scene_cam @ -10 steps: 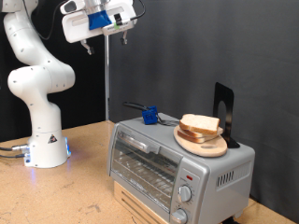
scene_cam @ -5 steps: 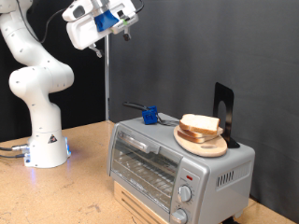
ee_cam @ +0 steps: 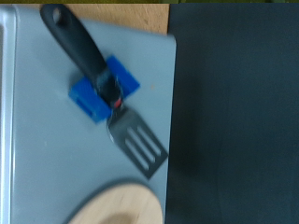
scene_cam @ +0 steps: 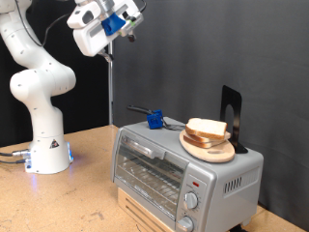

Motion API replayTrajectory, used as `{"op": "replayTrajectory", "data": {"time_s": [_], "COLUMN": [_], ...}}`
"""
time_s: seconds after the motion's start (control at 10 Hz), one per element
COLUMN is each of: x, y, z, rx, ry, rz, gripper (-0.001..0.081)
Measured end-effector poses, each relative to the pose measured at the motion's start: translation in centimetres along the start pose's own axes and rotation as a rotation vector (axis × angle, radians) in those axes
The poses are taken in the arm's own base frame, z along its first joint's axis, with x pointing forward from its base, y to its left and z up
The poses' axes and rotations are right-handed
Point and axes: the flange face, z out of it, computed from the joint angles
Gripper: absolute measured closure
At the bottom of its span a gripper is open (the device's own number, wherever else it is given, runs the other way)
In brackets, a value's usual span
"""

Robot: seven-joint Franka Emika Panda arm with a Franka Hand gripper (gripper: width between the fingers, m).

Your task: Make a piece of toast with the oven

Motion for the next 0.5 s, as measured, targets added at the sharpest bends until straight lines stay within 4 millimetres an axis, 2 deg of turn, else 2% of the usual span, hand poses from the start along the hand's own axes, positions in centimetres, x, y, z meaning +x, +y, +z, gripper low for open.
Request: {"op": "replayTrajectory", "data": {"time_s": [0.5], "x": [4.6], "y": [1.0], "z": [5.0], "rx": [-0.025], "ry": [0.088], "rz": [0.057], "gripper": [0.0124]}}
